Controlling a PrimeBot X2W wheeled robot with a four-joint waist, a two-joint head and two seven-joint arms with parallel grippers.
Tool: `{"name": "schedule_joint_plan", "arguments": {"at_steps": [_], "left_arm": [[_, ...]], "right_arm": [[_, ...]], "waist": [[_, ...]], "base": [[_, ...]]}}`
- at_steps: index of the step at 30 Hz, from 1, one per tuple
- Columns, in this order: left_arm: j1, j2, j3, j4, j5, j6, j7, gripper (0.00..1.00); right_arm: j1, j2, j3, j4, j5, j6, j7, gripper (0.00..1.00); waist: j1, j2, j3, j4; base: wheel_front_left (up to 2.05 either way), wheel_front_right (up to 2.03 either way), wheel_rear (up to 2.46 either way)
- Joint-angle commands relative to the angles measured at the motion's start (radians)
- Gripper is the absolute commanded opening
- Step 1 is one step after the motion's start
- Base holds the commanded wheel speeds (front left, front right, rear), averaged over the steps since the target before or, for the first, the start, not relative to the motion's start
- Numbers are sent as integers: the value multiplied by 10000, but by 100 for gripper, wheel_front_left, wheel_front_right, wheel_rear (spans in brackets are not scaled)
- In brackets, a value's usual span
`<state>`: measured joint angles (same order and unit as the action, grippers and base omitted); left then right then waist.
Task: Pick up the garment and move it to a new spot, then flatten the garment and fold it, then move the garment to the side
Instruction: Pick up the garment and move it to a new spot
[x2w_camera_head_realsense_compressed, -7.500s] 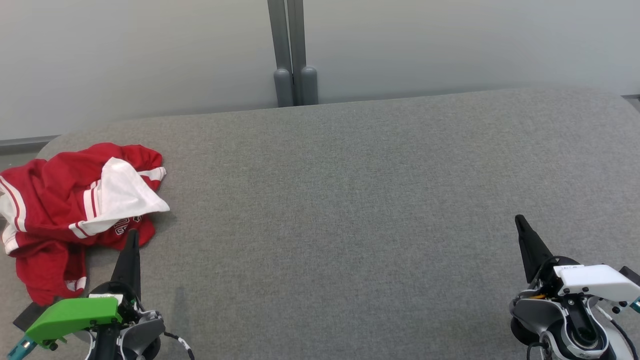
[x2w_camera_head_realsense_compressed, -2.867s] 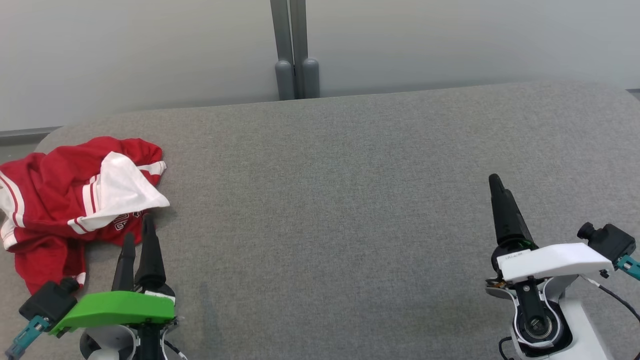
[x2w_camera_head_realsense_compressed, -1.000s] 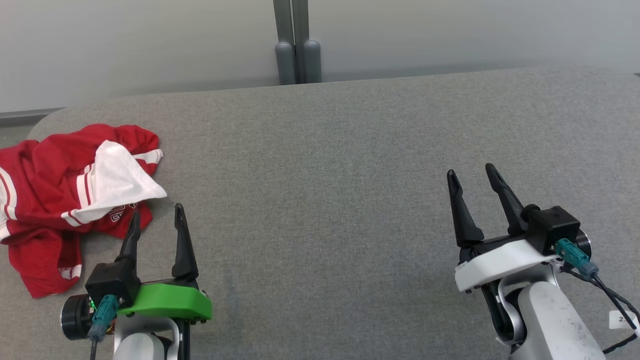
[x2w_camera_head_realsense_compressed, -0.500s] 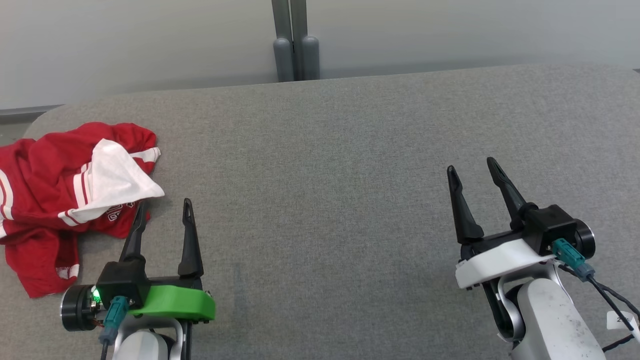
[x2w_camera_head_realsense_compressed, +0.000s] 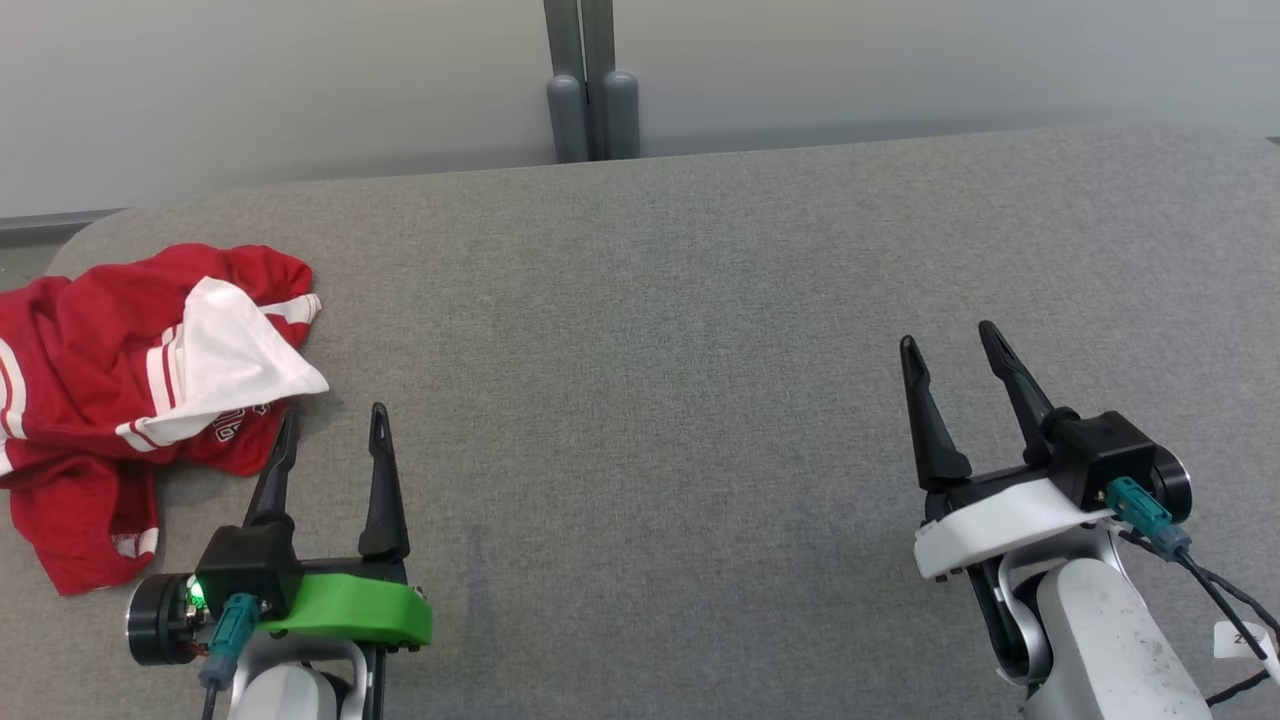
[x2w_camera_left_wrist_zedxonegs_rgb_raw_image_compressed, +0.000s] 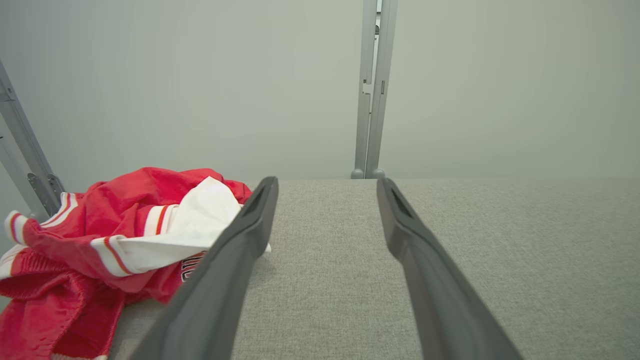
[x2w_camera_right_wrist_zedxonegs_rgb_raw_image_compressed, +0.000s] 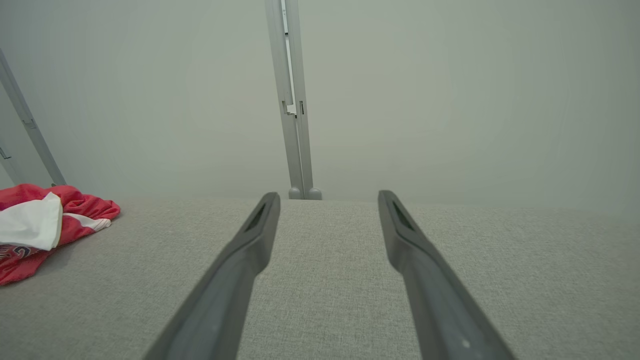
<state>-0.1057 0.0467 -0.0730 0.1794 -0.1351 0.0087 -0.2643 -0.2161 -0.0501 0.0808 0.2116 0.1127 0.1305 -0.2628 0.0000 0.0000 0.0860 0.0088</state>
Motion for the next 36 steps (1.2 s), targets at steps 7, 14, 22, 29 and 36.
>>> {"name": "schedule_joint_plan", "arguments": {"at_steps": [7, 14, 22, 29, 36], "left_arm": [[-168, 66, -32, 129, -88, -59, -4, 100], [-212, 66, -25, 152, -78, -53, -4, 100], [-215, 66, -23, 219, -125, -60, -4, 100], [-220, 66, 10, 325, -167, -66, -4, 100], [-236, 66, 20, 389, -247, -63, -3, 100]], "right_arm": [[-134, -8, -17, 70, 76, 6, -31, 100], [-163, -7, 6, 80, 110, 4, -31, 100], [-162, -7, 29, 135, 213, 4, -31, 100], [-119, -8, -1, 150, 382, 4, -31, 100], [-110, -8, -61, 146, 464, 6, -31, 100]], "waist": [[0, 0, 35, -9], [0, 0, 86, -22], [0, 0, 64, -28], [0, 0, 16, 6], [0, 0, 17, 63]], "base": [[0, 0, 0], [0, 0, 0], [0, 0, 0], [0, 0, 0], [0, 0, 0]]}}
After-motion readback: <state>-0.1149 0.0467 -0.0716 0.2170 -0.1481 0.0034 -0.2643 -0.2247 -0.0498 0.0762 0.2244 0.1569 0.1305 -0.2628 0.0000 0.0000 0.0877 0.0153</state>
